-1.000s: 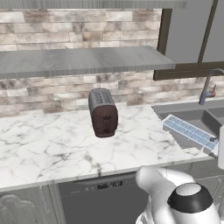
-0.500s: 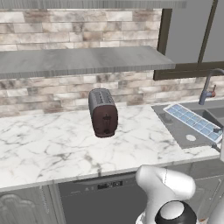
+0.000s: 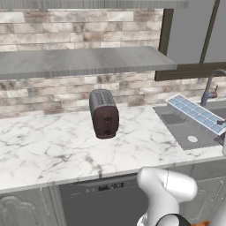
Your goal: The ice cube tray has been filled with water. Take the tray and place it in the freezer to make ice. Close the freezer door after placing the tray.
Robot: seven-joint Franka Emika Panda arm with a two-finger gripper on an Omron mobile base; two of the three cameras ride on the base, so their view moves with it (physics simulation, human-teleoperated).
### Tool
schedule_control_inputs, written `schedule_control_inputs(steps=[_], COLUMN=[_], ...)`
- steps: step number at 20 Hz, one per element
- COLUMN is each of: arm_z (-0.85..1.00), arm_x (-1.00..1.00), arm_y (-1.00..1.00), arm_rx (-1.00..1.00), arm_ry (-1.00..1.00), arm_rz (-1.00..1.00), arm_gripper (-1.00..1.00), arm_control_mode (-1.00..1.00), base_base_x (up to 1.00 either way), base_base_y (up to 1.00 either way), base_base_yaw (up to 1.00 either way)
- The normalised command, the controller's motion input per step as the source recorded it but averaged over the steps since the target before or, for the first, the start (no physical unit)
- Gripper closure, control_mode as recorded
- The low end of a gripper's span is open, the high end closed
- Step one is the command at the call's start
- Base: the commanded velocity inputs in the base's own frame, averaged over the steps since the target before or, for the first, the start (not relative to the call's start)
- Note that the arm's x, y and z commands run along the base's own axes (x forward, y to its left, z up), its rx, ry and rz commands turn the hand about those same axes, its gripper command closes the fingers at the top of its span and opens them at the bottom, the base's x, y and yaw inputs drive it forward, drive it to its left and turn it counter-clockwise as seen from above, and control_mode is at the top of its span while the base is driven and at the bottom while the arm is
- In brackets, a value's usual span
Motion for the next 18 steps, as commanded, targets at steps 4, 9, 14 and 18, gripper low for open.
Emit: schedule_control_inputs(steps=[4,9,14,18], arm_z=[0.14,0.00,0.00,0.00], arm_x=[-0.19,-0.16,-0.47,-0.14], arm_y=[0.00,0.00,0.03,0.04], arm_rx=[0.00,0.00,0.00,0.00], arm_ry=[-0.07,-0.09,-0.15,-0.04], arm_rz=[-0.02,0.00,-0.06,-0.09], arm_gripper=[1.00,1.00,1.00,1.00], arm_control_mode=[-1.00,-1.00,-1.00,1.00], base_base_x=[0.00,0.00,0.00,-0.44], base_base_y=[0.00,0.00,0.00,0.12], base_base_yaw=[0.00,0.00,0.00,-0.32])
